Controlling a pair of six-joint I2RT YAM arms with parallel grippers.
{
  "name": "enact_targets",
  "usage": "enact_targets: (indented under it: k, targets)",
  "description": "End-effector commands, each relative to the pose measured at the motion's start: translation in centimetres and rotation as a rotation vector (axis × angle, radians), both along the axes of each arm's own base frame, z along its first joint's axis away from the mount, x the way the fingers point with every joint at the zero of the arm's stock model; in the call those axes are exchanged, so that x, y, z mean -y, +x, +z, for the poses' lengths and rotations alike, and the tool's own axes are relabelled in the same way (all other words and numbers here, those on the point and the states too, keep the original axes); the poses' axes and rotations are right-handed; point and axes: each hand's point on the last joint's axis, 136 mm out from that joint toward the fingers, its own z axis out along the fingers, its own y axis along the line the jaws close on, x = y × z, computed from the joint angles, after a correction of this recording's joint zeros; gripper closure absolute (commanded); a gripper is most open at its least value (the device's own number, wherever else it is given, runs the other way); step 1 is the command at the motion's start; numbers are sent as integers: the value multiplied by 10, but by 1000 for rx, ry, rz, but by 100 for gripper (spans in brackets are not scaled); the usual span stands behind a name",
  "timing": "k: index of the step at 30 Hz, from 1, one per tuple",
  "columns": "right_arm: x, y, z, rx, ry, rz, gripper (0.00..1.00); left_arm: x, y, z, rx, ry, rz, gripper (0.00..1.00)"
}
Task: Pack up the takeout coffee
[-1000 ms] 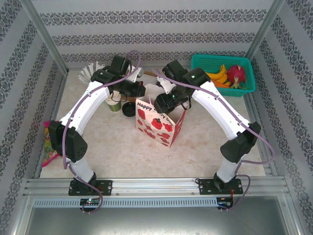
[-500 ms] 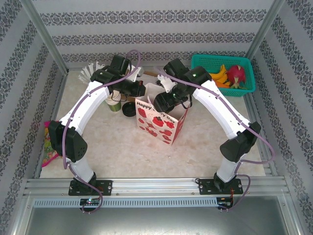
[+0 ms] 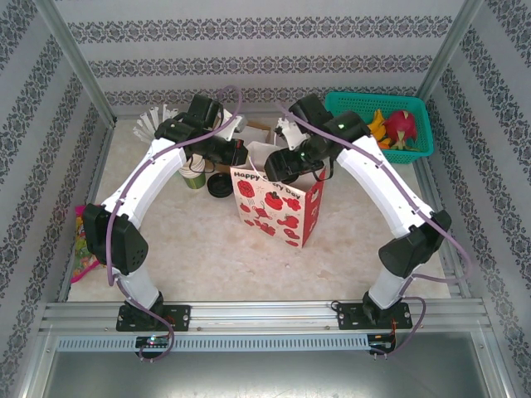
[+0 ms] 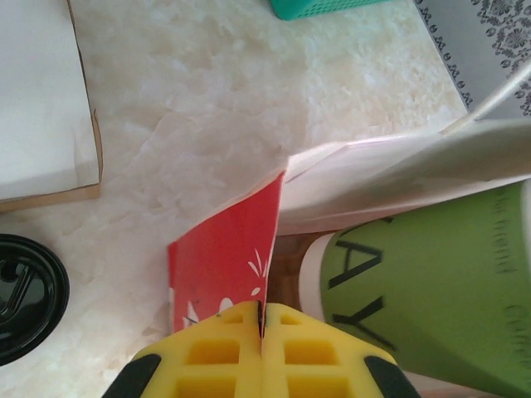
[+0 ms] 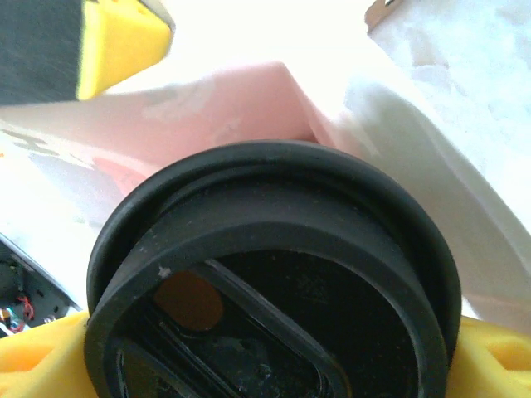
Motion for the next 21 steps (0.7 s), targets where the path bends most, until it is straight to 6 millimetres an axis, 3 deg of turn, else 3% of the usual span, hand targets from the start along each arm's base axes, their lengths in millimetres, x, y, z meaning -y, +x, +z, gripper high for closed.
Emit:
enact_targets:
  k: [1,4,10,16,21]
  targets:
    - [11,3,8,18,34,-70,41,2,-12,13,67,-5,-67,100]
    - [14,6,-6,-10,15,-94,41,1,-14,13,80,2,-79,100]
    - [14,10,-15,-9,-13,-123,41,7,-19,17,91,-31,-117,100]
    - [10,5,-6,-11,34,-115,40,5,-20,20,121,-28,-126,100]
    - [21,-13,-45,-68,-171,0,40,9,-19,28,122,-62,-118,100]
